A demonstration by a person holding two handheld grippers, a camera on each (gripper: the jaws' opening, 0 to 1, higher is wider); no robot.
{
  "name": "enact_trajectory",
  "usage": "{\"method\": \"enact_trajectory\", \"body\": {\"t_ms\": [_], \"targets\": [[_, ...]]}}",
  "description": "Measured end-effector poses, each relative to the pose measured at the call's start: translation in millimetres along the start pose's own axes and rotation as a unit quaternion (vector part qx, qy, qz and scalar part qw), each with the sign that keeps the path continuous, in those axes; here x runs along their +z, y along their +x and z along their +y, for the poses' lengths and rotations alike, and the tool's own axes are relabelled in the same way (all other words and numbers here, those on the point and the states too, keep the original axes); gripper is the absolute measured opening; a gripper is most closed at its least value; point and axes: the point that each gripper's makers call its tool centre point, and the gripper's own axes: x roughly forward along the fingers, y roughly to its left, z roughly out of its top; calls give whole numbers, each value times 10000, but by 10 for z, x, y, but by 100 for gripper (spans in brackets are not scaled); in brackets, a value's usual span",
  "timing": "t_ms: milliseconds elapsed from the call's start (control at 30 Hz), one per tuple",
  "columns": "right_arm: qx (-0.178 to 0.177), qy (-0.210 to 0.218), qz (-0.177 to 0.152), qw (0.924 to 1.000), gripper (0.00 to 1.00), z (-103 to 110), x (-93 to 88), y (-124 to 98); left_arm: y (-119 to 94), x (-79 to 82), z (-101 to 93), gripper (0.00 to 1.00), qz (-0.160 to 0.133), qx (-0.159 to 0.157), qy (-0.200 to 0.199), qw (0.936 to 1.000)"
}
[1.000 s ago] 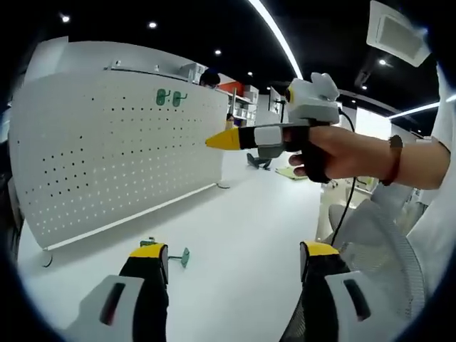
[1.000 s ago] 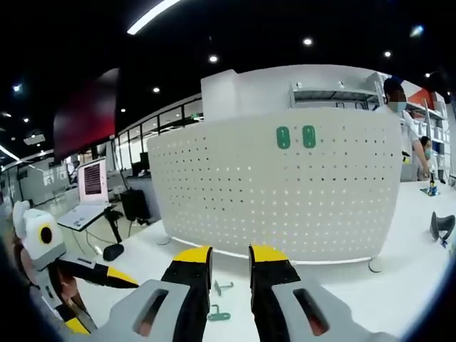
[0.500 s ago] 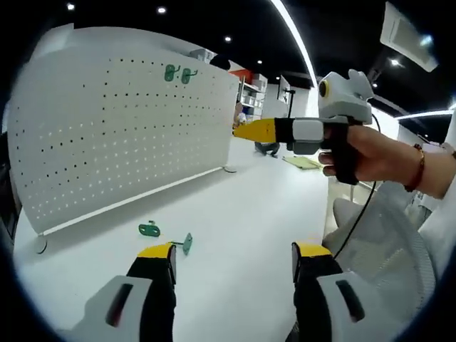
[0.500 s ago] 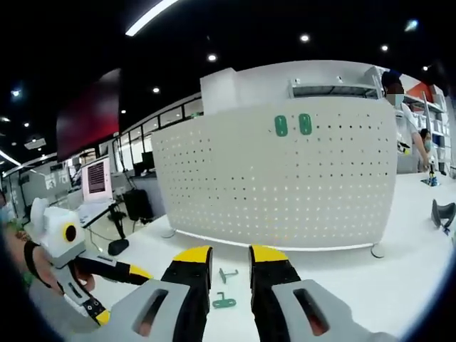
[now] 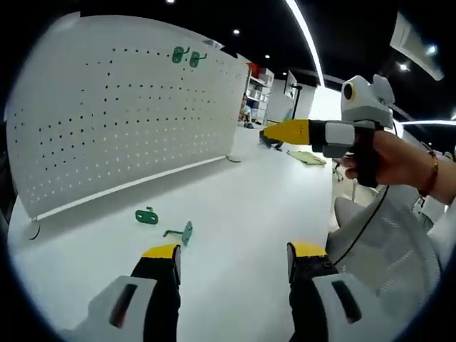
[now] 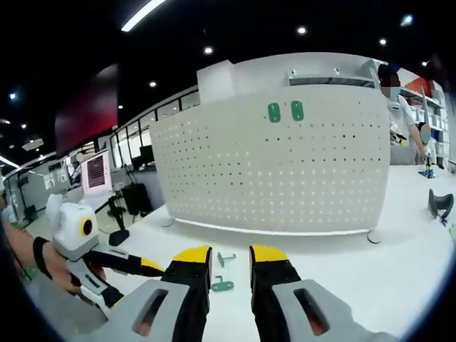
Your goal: Insert the hook assembly into the mounting plate slot until the hook locks in place.
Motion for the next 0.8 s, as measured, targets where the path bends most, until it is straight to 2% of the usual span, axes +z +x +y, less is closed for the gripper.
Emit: {"method": "enact_trajectory", "body": {"t_ms": [267,367,600,700,800], "targets": [[-12,33,111,9999,20,-19,-91,-29,99,-42,77,58,140,-9,36,9999],[-42,192,109,9997,20,-40,-123,-25,148,-59,113,56,189,57,48,9998],[18,272,174,9995,20,-4,-202,-10,244,-134,165,54,305,151,-114,9994],[8,302,196,9994,20,-12,-228,-3,275,-169,215,51,381,294,-173,9987],[19,332,204,9992,20,-20,-242,7,285,-186,304,50,373,553,-439,9968]]}}
